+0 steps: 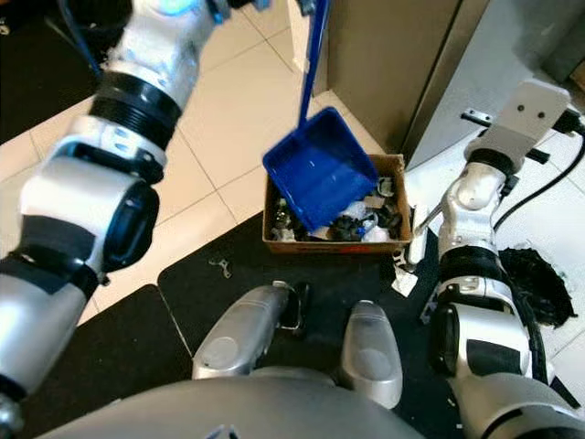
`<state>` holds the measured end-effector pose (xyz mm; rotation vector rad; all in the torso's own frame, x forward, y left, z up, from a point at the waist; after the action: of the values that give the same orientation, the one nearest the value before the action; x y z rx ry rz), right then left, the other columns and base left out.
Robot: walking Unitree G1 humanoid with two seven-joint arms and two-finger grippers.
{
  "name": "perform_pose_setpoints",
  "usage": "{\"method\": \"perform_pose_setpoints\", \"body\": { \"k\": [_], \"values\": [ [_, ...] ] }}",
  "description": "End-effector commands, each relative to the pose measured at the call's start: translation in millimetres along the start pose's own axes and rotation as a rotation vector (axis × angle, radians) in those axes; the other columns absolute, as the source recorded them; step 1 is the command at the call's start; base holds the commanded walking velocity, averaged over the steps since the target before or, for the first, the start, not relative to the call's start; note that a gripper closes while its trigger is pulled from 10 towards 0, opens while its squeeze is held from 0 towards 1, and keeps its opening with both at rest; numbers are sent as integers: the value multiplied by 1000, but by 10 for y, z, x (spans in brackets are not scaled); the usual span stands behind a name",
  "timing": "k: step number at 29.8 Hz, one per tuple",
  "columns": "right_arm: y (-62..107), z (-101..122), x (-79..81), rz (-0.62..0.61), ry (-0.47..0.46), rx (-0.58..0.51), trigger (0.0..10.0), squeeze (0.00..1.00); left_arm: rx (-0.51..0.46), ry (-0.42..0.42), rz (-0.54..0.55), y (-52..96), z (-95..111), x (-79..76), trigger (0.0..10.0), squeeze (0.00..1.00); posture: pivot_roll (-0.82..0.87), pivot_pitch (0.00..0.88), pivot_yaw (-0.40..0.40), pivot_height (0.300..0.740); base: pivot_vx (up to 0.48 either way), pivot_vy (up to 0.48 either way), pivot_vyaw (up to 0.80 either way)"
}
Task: Sweep floor
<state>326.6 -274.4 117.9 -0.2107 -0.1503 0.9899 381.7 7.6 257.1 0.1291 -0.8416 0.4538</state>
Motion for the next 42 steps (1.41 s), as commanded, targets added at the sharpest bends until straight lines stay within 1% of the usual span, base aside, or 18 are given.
{"method": "perform_pose_setpoints", "body": {
  "k": [1,2,3,5,7,8,11,12,16,18,23,25,29,31,32,33,36,42],
  "values": [
    [-21,59,20,10,-4,-33,10000,0,-24,-202,-27,79,118,118,10000,0,80,3,84,740,0,0,0],
    [-22,58,19,10,-4,-33,10000,0,-75,-30,21,48,186,189,10000,0,86,2,83,740,0,0,0],
    [-22,58,18,11,-4,-32,10000,0,-109,35,30,38,223,206,10000,0,83,3,83,740,0,0,0],
    [-23,58,24,11,-4,-32,10000,0,-45,-146,-8,50,169,136,10000,0,86,2,82,740,0,0,0],
    [-23,59,30,12,-4,-32,10000,0,-44,-145,-27,60,150,104,10000,0,86,2,82,740,0,0,0],
    [-23,60,35,13,-5,-32,10000,0,-66,-5,18,53,161,167,10000,0,84,1,83,740,0,0,0],
    [-24,61,33,12,-6,-33,10000,0,-96,54,41,67,182,205,10000,0,85,1,82,740,0,0,0],
    [-25,60,27,12,-5,-33,10000,0,-122,166,110,84,185,305,10000,0,78,2,82,740,0,0,0],
    [-26,59,22,12,-4,-33,10000,0,-146,244,177,100,181,389,10000,0,80,1,81,740,0,0,0],
    [-26,60,17,13,-3,-34,10000,0,-196,392,305,196,184,591,10000,0,78,1,80,740,0,0,0],
    [-27,59,10,13,-2,-34,10000,0,-242,480,375,290,190,701,10000,0,77,0,77,740,0,0,0],
    [-44,69,-10,12,-3,-34,10000,0,-259,547,467,407,140,754,10000,0,77,0,74,740,0,0,0],
    [-56,73,-25,8,-7,-32,10000,0,-248,549,496,440,111,739,10000,0,76,0,73,740,0,0,0],
    [-114,94,-48,11,-1,-9,10000,0,-164,439,535,503,15,591,10000,0,71,0,69,740,0,0,0],
    [-114,94,-48,11,-1,-9,10000,0,-164,439,535,503,15,591,10000,0,71,0,69,740,0,0,0],
    [-148,123,-58,17,9,-8,10000,0,-137,426,549,532,-31,507,10000,0,67,0,65,740,0,0,0],
    [-221,231,-73,27,14,-35,10000,0,-87,462,607,624,-146,388,10000,0,66,0,55,740,0,0,0],
    [-306,397,-13,78,42,-92,10000,0,0,537,736,824,-316,332,10000,0,79,0,34,740,0,0,0]
  ]
}}
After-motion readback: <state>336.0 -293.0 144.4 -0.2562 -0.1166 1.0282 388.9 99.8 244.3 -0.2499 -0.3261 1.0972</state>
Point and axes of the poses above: a point about 5 cm out from each wrist's last joint towards the gripper, its own y axis pointing back from the gripper into the wrist, its own z axis along the axis of the wrist's last joint, x = y × z, the point moved 2 cm from there along -y, pointing out of the wrist towards the gripper, and after that the axes turned 6 degrees about -y, right-handed, at the moved point
